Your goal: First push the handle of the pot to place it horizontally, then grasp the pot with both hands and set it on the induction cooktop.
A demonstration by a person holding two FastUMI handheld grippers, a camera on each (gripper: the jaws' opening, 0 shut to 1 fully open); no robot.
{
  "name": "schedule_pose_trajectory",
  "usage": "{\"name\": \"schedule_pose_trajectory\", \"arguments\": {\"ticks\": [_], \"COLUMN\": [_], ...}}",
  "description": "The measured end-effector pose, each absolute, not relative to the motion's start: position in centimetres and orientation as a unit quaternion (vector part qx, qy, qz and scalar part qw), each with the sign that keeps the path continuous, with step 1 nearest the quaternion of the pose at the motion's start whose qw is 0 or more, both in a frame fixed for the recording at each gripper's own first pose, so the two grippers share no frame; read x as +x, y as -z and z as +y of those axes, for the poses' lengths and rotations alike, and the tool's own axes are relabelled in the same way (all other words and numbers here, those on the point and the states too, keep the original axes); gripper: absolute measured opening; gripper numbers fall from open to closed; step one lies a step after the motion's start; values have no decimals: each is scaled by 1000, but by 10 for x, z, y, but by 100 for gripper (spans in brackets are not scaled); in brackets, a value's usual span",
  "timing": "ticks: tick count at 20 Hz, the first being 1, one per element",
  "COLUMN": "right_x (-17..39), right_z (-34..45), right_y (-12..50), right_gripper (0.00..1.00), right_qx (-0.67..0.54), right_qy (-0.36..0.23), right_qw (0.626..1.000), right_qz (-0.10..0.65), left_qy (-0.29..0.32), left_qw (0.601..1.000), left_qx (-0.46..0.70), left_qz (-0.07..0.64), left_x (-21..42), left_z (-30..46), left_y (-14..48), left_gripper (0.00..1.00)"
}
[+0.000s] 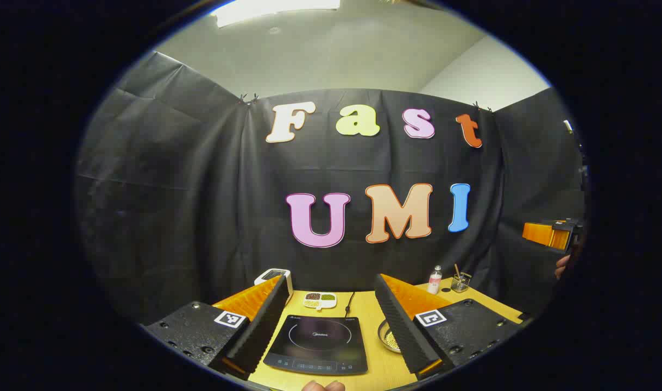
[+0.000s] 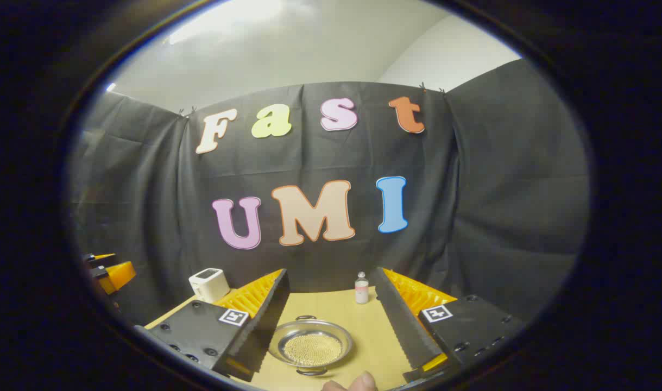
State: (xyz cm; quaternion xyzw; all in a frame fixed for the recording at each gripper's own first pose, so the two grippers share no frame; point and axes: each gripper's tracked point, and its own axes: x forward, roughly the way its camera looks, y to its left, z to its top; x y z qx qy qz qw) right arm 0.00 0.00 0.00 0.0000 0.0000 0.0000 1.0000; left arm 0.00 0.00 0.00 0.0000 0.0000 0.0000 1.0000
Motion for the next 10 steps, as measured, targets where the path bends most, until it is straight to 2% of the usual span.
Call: {"name": "schedule_pose_trajectory", "arguments": {"ticks": [10], "right_x": [-3], "right_z": [16], "right_y": [13], "right_gripper": [93], "right_qx": [-2], "right_qy": [-21], "right_qw": [999], "right_qz": [25], "left_qy": [2], "left_qw": [1000], "left_qx": [-1], "left_qz": [13], "left_x": [-9], "left_z": [-10], "left_y": [2], "left_gripper": [97]}}
